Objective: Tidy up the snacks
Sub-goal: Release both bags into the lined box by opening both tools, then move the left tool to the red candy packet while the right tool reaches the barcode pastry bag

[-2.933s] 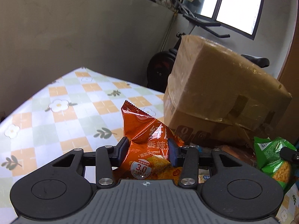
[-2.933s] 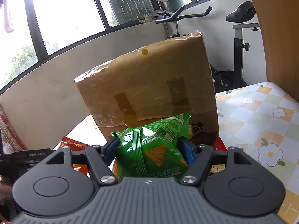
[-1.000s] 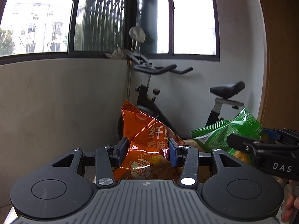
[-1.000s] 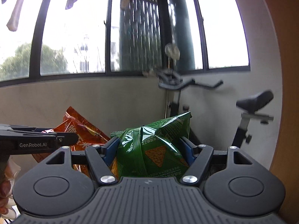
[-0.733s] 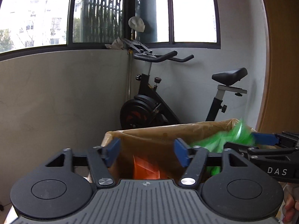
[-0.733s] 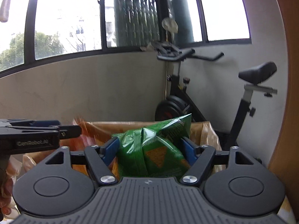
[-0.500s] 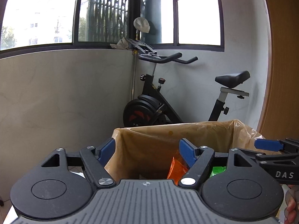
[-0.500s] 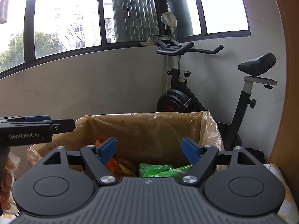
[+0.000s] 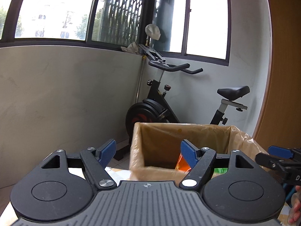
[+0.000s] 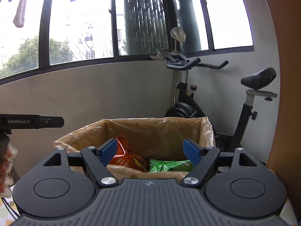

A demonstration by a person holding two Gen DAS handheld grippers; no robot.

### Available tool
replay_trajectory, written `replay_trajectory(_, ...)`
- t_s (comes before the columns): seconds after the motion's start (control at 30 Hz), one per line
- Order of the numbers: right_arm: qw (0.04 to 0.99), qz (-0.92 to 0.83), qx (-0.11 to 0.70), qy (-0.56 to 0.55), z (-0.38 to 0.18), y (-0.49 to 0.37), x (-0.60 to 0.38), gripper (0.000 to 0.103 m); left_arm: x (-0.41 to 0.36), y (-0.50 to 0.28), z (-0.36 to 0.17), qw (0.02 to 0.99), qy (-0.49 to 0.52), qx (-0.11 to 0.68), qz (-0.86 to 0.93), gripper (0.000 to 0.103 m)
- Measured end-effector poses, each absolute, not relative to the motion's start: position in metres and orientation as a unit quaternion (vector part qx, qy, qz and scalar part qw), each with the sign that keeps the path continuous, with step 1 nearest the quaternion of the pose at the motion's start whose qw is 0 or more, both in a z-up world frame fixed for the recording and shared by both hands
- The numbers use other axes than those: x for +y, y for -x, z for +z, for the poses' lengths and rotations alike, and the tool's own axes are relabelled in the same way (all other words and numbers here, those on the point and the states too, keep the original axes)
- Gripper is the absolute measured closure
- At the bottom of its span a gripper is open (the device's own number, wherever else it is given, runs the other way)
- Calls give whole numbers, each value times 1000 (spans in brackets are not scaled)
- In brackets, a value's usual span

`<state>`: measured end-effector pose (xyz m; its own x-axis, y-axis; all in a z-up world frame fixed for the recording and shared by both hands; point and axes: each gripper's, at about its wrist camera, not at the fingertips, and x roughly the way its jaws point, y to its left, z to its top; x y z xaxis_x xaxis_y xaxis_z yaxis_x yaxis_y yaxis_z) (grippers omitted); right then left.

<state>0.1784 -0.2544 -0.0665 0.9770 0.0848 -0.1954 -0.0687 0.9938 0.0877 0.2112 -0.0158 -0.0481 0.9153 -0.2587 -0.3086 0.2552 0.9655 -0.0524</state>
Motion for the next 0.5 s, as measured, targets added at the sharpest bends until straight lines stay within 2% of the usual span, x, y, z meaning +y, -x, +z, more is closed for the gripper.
replay_trajectory(0.5, 995, 37, 92, -26, -97, -124, -232, 23, 22, -162, -86, 974, 27, 198, -106, 25)
